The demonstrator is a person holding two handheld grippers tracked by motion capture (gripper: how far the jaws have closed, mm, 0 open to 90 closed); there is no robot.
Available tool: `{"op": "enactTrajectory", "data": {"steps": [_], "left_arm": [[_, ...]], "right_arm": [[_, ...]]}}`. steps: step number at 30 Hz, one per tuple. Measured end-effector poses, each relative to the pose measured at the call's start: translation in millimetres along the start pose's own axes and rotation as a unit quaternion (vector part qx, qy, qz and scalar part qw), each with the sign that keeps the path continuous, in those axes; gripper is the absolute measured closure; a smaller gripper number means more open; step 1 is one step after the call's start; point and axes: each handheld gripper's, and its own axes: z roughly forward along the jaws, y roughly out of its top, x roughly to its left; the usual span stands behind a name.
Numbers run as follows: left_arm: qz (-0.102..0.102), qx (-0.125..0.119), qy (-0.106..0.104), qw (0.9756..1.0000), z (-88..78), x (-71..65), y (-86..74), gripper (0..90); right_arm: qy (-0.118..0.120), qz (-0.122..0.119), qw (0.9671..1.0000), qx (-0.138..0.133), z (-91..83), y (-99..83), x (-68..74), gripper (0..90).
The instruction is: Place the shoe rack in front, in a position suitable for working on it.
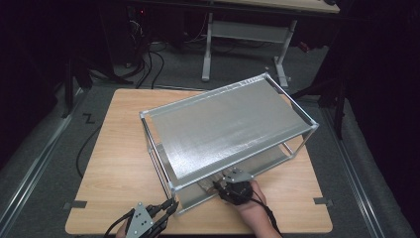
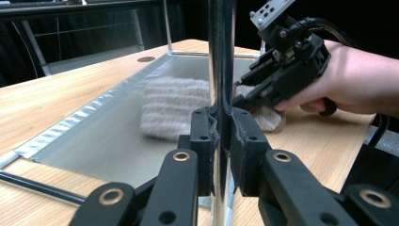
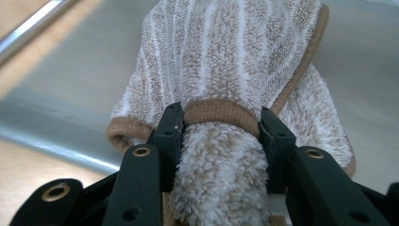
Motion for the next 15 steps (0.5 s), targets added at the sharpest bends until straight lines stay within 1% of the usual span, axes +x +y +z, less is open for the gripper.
{"op": "enactTrajectory", "data": {"steps": [5, 7, 8, 9, 10, 11, 15], "left_arm": [[0.0, 0.0, 0.0, 1.0, -0.3, 0.0, 0.1, 80.1], [0.001, 0.0, 0.001, 1.0, -0.4, 0.0, 0.2, 80.1], [0.001, 0.0, 0.001, 1.0, -0.5, 0.0, 0.1, 80.1], [0.001, 0.0, 0.001, 1.0, -0.5, 0.0, 0.1, 80.1], [0.001, 0.0, 0.001, 1.0, -0.5, 0.1, 0.1, 80.1], [0.003, 0.0, 0.001, 1.0, -0.6, 0.3, 0.1, 80.1], [0.0, 0.0, 0.001, 1.0, -1.4, 0.0, 0.0, 80.2]], "right_arm": [[-0.043, 0.018, 0.9989, 0.001, -4.5, -7.2, -27.7, 59.7], [-0.056, 0.036, 0.9978, 0.001, -7.2, -11.0, -39.3, 59.7], [-0.064, 0.039, 0.9972, -0.001, -8.5, -12.9, -45.3, 59.7], [-0.074, 0.043, 0.9964, -0.001, -9.9, -15.1, -50.7, 59.7], [-0.08, 0.054, 0.9954, -0.002, -11.3, -17.1, -56.1, 59.7], [-0.087, 0.058, 0.9945, -0.003, -12.7, -18.9, -62.0, 59.7], [-0.124, 0.073, 0.9896, -0.003, -18.2, -26.4, -83.1, 59.6]]}}
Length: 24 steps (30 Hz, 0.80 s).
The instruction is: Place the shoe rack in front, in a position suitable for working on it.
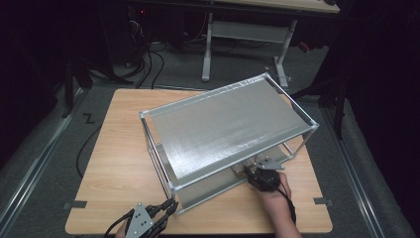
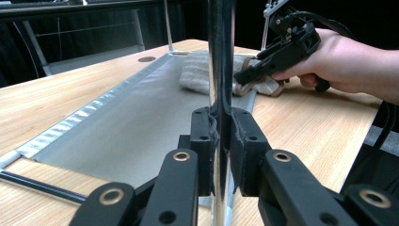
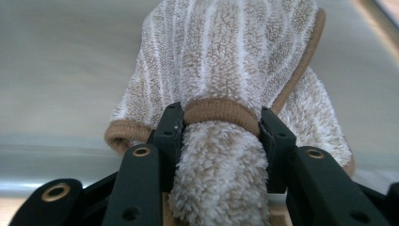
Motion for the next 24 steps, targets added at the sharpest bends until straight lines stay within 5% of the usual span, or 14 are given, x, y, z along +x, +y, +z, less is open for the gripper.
{"op": "enactTrajectory", "data": {"steps": [10, 14, 18, 24], "left_arm": [[0.0, 0.001, 0.004, 1.0, -5.0, 1.5, -0.7, 80.2], [-0.003, 0.001, 0.005, 1.0, -6.1, 2.7, -0.9, 80.4], [-0.004, 0.0, 0.005, 1.0, -6.1, 2.3, -1.1, 80.4], [-0.006, 0.001, 0.005, 1.0, -6.1, 2.5, -1.3, 80.4]], "right_arm": [[-0.078, 0.029, 0.9965, -0.003, -4.5, -11.1, -44.1, 59.2], [-0.107, 0.069, 0.9918, -0.001, -8.9, -16.4, -62.9, 59.3], [-0.112, 0.091, 0.9895, -0.005, -10.8, -20.6, -73.4, 59.5], [-0.115, 0.087, 0.9896, -0.004, -8.6, -19.6, -70.7, 61.1]]}}
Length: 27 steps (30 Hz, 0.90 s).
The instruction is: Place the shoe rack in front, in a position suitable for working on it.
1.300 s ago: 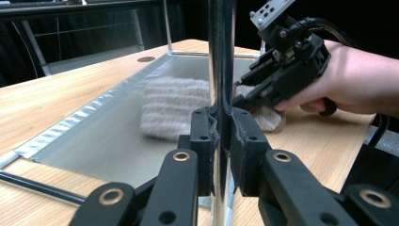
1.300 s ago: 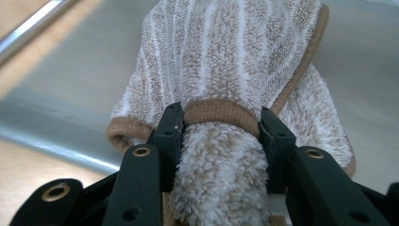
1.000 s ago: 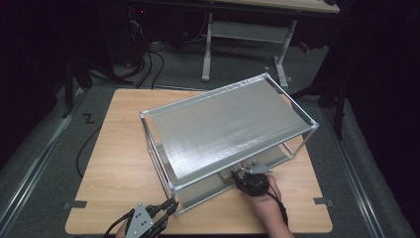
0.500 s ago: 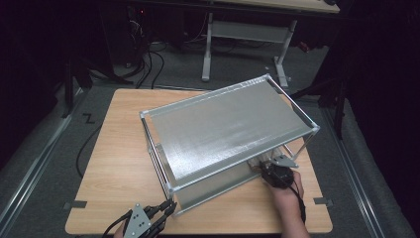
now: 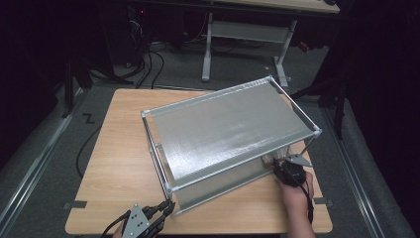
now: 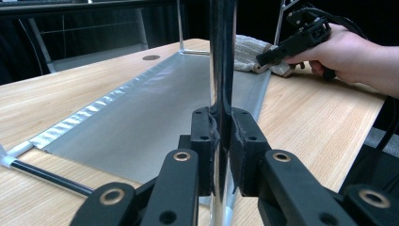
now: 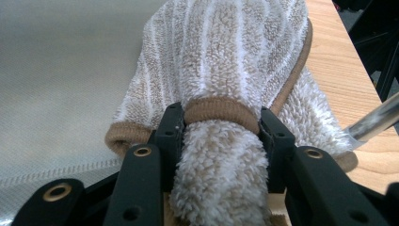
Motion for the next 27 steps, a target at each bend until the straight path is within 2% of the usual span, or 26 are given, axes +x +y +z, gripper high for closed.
{"op": "enactTrajectory", "data": {"steps": [3, 8, 9, 13, 17, 22, 27], "left_arm": [[-0.002, 0.0, -0.001, 1.0, 0.2, 0.2, -0.1, 80.4], [-0.003, -0.001, 0.001, 1.0, 1.3, 2.5, -0.1, 80.5], [-0.006, -0.002, 0.001, 1.0, 2.0, 3.3, -0.2, 80.4], [-0.009, -0.003, 0.003, 1.0, 5.9, 7.9, -0.1, 80.5], [-0.009, -0.004, 0.003, 1.0, 10.5, 10.8, 0.8, 80.5], [-0.008, -0.005, 0.003, 1.0, 17.9, 15.9, 2.2, 80.5], [-0.01, -0.006, 0.012, 0.9999, 23.9, 27.2, 2.8, 80.4]], "right_arm": [[-0.001, -0.004, 1.0, 0.001, -0.1, 1.1, 1.2, 62.9], [0.019, -0.017, 0.9997, -0.005, -3.4, 4.3, 10.0, 65.2], [0.02, -0.025, 0.9995, -0.008, -5.2, 5.1, 12.2, 65.3], [0.038, -0.032, 0.9983, -0.029, -17.7, 8.5, 24.1, 65.4], [0.041, -0.044, 0.9969, -0.052, -30.8, 8.4, 32.2, 65.4], [0.043, -0.038, 0.9956, -0.074, -47.8, 4.3, 33.7, 65.3], [0.046, -0.029, 0.9935, -0.1, -68.7, -0.7, 34.1, 65.2]]}}
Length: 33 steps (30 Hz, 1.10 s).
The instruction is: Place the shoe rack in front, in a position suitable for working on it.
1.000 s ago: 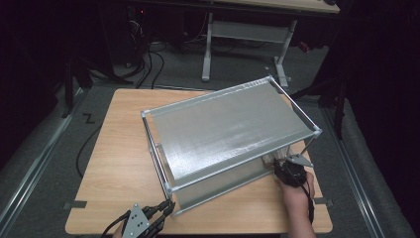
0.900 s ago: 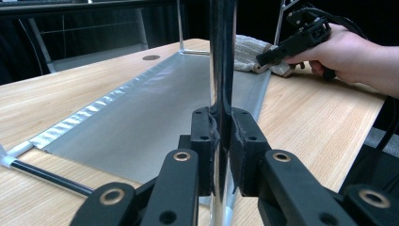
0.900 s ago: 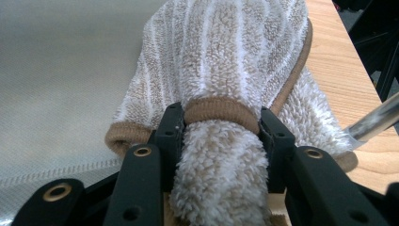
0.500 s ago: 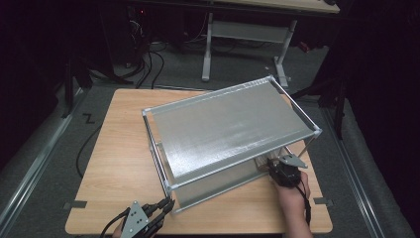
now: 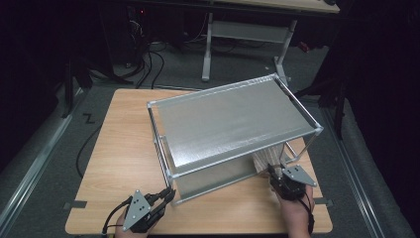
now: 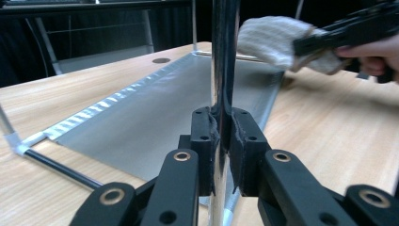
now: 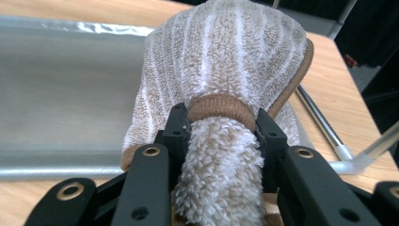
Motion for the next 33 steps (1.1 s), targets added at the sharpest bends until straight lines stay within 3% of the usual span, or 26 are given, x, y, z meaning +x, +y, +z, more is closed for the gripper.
{"op": "enactTrajectory", "data": {"steps": [4, 5, 6, 14, 18, 27, 33], "left_arm": [[0.0, 0.0, 0.007, 1.0, 4.1, 8.3, 0.6, 80.4], [-0.024, -0.008, 0.003, 0.9997, 6.4, 6.8, 0.4, 80.4], [-0.004, 0.001, 0.009, 1.0, 6.6, 12.2, 1.3, 80.4], [-0.021, -0.002, 0.016, 0.9997, 15.1, 22.9, 2.8, 80.2], [-0.021, -0.003, 0.018, 0.9996, 19.3, 27.6, 2.9, 80.1], [-0.036, -0.006, 0.022, 0.9991, 28.2, 35.4, 4.3, 79.7], [-0.032, -0.007, 0.021, 0.9992, 29.8, 33.9, 4.5, 79.8]], "right_arm": [[0.003, 0.005, 0.9998, -0.019, -15.2, -1.1, 2.7, 65.1], [0.003, 0.004, 0.9998, -0.021, -18.9, -1.1, 3.6, 65.1], [0.004, 0.001, 0.9996, -0.027, -21.9, -1.3, 4.4, 65.1], [-0.01, -0.005, 0.9982, -0.058, -45.5, -1.3, 11.3, 65.0], [-0.018, 0.003, 0.9971, -0.074, -56.5, -1.9, 10.2, 65.0], [-0.039, 0.007, 0.9929, -0.112, -82.7, -2.1, 8.2, 65.0], [-0.054, 0.007, 0.9875, -0.148, -99.1, 4.8, 6.9, 64.9]]}}
